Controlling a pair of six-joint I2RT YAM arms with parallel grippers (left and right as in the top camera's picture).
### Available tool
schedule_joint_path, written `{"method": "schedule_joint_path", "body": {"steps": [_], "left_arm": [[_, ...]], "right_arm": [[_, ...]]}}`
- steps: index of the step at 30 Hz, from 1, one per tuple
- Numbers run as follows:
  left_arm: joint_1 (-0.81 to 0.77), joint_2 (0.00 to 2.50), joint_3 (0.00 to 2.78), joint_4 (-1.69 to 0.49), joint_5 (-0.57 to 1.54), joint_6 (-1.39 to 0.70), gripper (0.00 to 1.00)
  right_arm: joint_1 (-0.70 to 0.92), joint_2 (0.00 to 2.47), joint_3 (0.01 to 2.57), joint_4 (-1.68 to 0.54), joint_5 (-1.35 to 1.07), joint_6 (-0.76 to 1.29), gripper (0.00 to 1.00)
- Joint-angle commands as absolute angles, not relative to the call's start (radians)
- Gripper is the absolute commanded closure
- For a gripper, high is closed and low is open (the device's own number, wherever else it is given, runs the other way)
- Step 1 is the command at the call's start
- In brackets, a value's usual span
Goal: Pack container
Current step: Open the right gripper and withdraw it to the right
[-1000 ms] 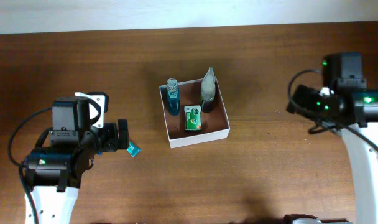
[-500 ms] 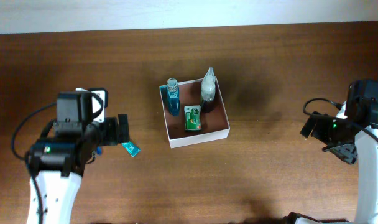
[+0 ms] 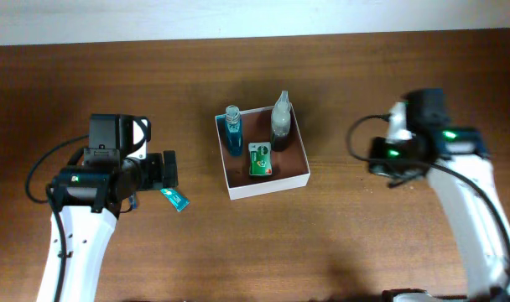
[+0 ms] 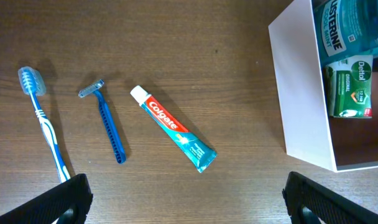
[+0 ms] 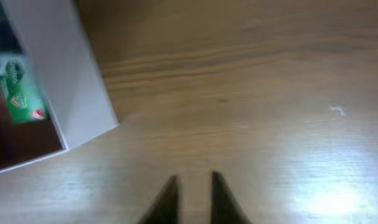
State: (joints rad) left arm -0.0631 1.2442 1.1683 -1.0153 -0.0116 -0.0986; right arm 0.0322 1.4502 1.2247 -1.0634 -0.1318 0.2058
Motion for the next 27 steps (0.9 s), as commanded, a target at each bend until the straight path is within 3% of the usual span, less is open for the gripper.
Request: {"method": "schedule_joint_path", "body": {"steps": [1, 10, 17, 27], "left_arm": [[-0.062, 1.243, 1.179, -1.024, -0.022, -0.112, 0.01], [-0.062, 1.243, 1.179, -1.026, -0.022, -0.112, 0.00], [-0.063, 1.243, 1.179, -1.026, -0.022, -0.112, 0.01], [-0.063, 1.243, 1.179, -1.026, -0.022, -0.112, 0.01]], "right_arm": [[0.116, 1.542, 1.221, -1.021, -0.135, 0.222, 0.96], [0.231, 1.757, 1.221, -0.896, -0.186, 0.213, 0.96], [0.286, 1.767, 1.221, -0.848, -0.355, 0.126, 0.96], [0.294, 1.767, 1.221, -0.876, -0.416, 0.107, 0.96]]}}
